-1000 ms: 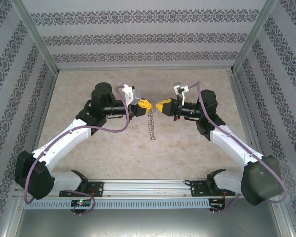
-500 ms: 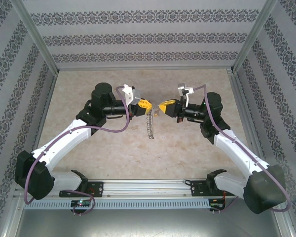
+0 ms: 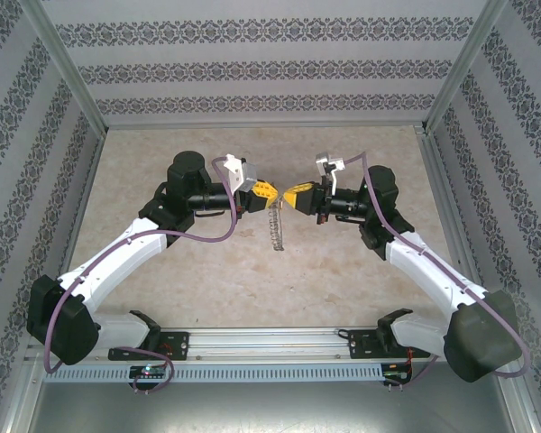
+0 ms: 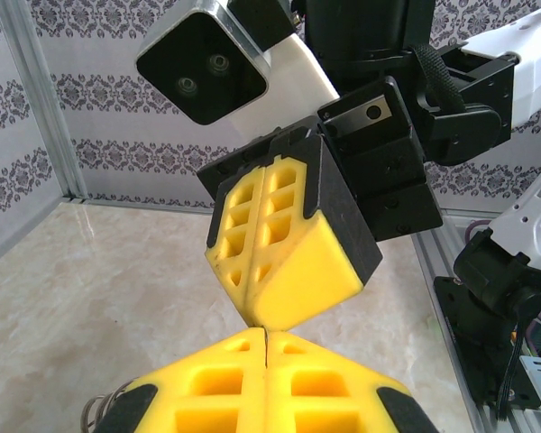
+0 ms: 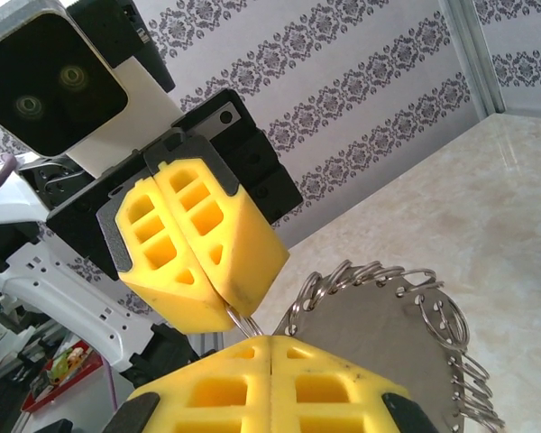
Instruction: Put the keys on the keyring
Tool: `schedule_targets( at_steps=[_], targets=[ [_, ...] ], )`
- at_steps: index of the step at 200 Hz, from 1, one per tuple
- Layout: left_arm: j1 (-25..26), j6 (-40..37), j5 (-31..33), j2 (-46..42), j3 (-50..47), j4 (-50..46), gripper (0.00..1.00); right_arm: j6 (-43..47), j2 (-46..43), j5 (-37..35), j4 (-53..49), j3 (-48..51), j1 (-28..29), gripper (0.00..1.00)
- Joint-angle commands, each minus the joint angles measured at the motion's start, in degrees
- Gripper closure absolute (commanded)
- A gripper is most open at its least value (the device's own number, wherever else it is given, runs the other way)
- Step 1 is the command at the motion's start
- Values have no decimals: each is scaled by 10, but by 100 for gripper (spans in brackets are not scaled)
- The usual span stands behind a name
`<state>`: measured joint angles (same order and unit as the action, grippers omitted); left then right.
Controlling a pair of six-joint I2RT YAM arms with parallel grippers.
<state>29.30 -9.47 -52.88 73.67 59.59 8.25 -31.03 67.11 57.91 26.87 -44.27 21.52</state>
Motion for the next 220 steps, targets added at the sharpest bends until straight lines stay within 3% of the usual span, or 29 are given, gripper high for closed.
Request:
schedule_targets(
  at_steps=[1, 83, 157, 220],
  targets=[
    [8, -1, -8, 2, 22, 32, 100, 19, -17, 1, -7, -5, -9, 100],
    [8, -1, -2, -5, 19, 29, 100, 12, -44, 2, -15, 14, -30, 100],
    [9, 0, -2, -1, 21, 33, 100, 10, -70, 16, -12, -1, -4, 100],
    [10, 2, -5, 1, 22, 33, 100, 15, -31, 6, -1, -20, 12, 100]
  ],
)
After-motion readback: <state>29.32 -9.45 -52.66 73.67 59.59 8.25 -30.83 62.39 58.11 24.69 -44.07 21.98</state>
